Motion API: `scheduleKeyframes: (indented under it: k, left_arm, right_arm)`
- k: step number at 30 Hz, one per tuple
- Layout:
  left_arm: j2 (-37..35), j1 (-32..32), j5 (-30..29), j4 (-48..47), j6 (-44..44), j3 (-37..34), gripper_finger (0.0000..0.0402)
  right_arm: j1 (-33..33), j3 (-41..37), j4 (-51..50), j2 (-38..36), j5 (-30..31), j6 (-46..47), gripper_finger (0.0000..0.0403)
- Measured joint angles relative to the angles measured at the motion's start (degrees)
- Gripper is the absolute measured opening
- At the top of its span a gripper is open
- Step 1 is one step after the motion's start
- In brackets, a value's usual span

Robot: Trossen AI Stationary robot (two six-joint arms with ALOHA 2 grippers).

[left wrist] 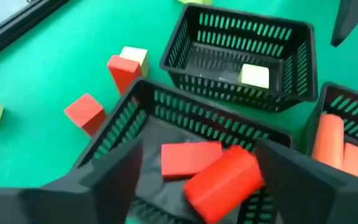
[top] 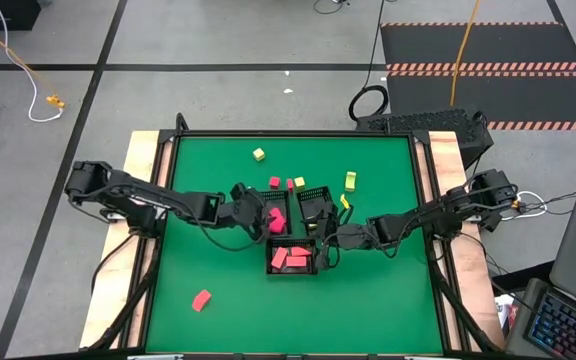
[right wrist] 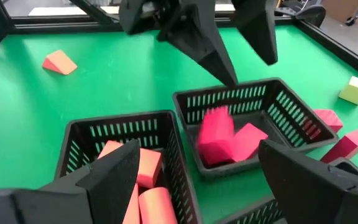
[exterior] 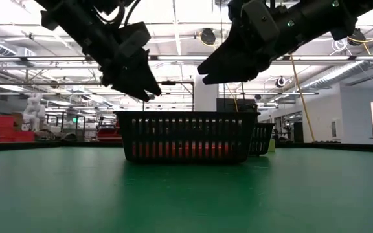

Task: Sort & place blocks by color
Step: Put the orange block into the bottom black bin

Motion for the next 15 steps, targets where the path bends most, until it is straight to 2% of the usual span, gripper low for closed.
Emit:
scheduleKeyframes:
  k: [3, 6, 10, 15]
  left_arm:
    - [-2.71, -0.01, 2.96, 0.01, -0.72, 0.07, 0.0359]
    - [-6.79, -0.95, 7.65, -2.72, -2.69, 0.00, 0.0372]
    - [-11.41, -5.50, 11.41, -8.89, -6.87, 0.02, 0.0361]
    - [-12.81, -14.35, 11.55, -14.22, -12.86, 0.03, 0.0327]
  right_arm:
    - [0.00, 0.00, -0.82, 0.00, 0.00, 0.00, 0.0320]
    - [0.00, 0.00, -2.71, 0.00, -0.02, 0.27, 0.0320]
    - [0.00, 0.02, -5.41, 0.00, -0.05, 1.63, 0.0320]
    - [0.03, 0.02, -5.73, 0.02, -0.07, 1.76, 0.0320]
